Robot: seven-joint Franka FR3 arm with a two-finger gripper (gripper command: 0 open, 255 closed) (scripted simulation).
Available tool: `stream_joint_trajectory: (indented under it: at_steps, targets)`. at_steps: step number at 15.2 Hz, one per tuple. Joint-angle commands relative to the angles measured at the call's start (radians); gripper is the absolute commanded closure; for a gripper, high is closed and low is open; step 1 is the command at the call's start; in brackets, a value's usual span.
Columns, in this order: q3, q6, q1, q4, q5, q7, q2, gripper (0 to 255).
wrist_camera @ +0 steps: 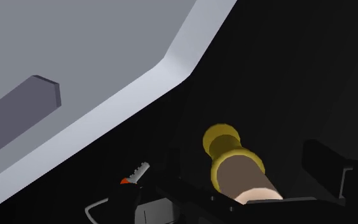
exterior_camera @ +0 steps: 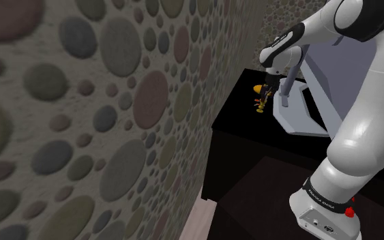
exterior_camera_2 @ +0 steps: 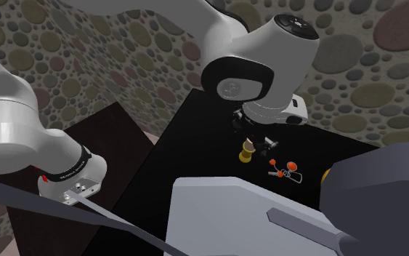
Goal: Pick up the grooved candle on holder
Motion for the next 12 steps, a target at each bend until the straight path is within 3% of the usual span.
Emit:
stream_joint_trajectory:
  at_steps: [1, 12]
  targets:
    - [0.0, 0.005, -0.001, -0.003, 0.001, -0.001, 0.002, 255]
    - [-0.002, -0.02, 0.002, 0.009, -0.007, 0.005, -0.012, 255]
